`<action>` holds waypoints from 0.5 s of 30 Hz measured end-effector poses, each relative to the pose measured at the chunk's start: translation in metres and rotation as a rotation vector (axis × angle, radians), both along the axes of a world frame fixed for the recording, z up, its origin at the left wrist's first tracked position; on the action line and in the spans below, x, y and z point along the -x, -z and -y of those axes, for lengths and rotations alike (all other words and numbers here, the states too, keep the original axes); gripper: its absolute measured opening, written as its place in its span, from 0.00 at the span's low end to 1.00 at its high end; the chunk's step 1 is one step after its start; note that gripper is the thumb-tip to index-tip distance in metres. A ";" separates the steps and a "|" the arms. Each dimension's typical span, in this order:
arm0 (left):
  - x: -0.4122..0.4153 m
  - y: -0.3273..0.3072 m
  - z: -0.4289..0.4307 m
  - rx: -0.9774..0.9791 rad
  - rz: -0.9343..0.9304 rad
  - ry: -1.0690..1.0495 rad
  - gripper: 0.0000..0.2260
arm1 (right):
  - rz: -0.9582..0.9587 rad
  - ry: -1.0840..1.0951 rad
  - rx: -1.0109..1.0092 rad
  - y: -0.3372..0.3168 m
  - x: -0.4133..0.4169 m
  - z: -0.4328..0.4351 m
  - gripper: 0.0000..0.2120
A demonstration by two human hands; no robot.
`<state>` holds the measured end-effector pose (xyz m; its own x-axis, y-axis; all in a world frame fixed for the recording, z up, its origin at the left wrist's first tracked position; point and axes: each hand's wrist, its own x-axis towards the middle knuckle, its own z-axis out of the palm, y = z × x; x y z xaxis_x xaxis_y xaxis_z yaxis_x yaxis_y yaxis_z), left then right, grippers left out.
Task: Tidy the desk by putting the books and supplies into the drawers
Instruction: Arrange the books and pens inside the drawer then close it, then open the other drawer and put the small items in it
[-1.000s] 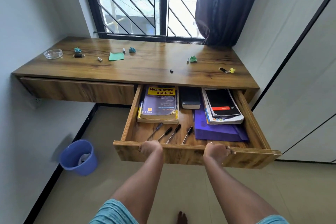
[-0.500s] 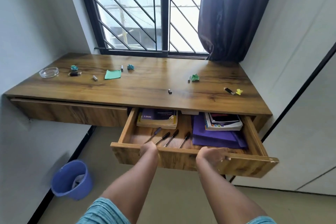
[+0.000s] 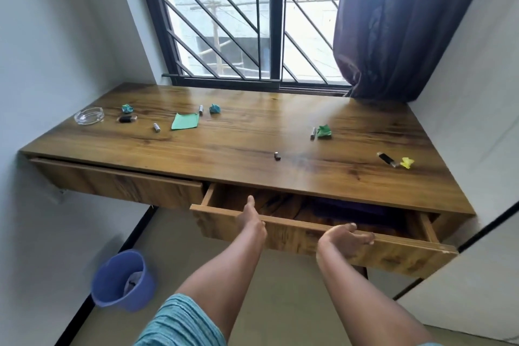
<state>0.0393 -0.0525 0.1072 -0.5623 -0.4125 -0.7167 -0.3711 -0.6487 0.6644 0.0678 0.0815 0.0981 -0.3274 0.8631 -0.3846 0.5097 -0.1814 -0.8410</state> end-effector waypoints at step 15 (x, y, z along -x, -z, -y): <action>0.095 0.022 -0.009 0.058 -0.021 0.102 0.17 | -0.109 0.058 0.206 -0.010 0.094 -0.014 0.41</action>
<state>-0.0561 -0.0436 0.0849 -0.6179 -0.3923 -0.6814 -0.4193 -0.5686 0.7077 -0.0264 0.0955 0.1078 -0.3288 0.7886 -0.5197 0.4022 -0.3810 -0.8325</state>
